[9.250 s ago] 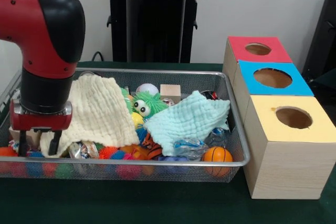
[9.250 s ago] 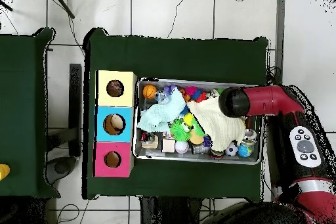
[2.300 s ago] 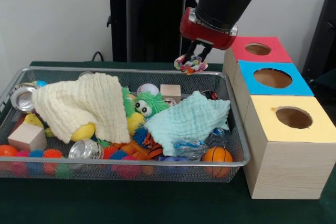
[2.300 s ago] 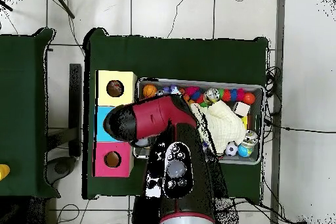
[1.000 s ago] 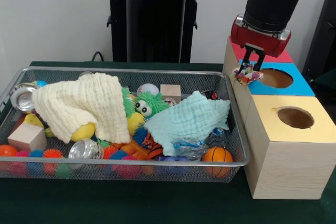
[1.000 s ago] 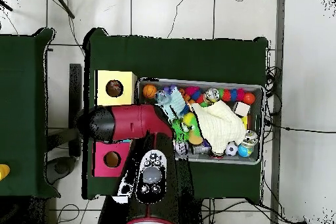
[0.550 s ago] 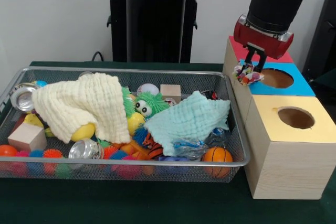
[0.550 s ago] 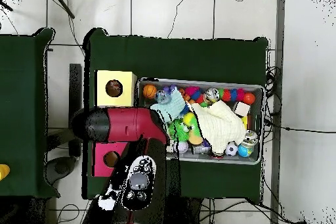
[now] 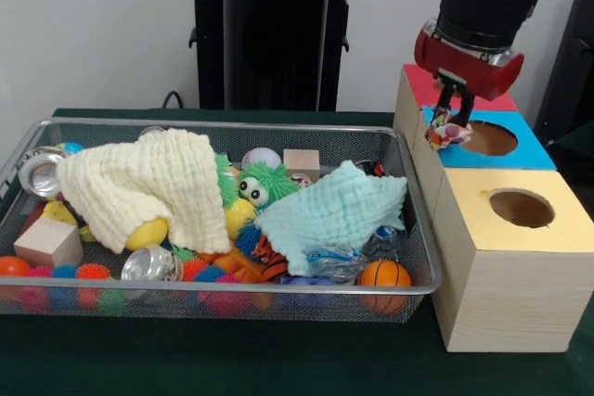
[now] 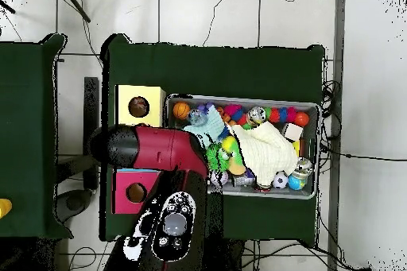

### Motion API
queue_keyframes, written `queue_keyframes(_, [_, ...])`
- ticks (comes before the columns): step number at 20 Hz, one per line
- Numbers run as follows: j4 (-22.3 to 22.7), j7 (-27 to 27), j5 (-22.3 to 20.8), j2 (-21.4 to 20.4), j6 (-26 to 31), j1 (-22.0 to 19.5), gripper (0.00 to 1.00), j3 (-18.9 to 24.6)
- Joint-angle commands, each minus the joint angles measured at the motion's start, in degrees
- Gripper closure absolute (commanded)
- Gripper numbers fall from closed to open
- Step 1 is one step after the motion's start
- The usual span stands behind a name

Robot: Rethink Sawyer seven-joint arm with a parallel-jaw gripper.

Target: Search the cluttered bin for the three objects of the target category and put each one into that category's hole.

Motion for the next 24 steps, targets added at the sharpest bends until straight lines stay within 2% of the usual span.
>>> queue_keyframes(1, [-1.5, 6.0, 4.0, -7.2, 10.3, -4.1, 1.0, 3.2])
queue_keyframes(4, [-5.2, 2.1, 1.2, -7.3, 16.9, -5.7, 1.0, 3.1])
queue_keyframes(7, [-4.4, -1.1, 1.3, -7.5, 16.4, -7.9, 1.0, 5.7])
queue_keyframes(10, [-5.1, -1.6, 1.4, -6.0, 13.8, -8.9, 1.0, 7.6])
queue_keyframes(13, [-8.1, 3.1, 0.3, -2.3, 8.6, -7.2, 1.0, 6.4])
queue_keyframes(18, [-10.3, 11.9, 0.4, 2.8, 0.9, -3.2, 1.0, 3.2])
queue_keyframes(21, [-11.5, 14.0, 0.8, 4.5, -0.3, -1.7, 1.0, 1.6])
queue_keyframes(24, [-10.7, 15.2, 1.7, 4.8, -1.8, 0.0, 1.0, 0.4])
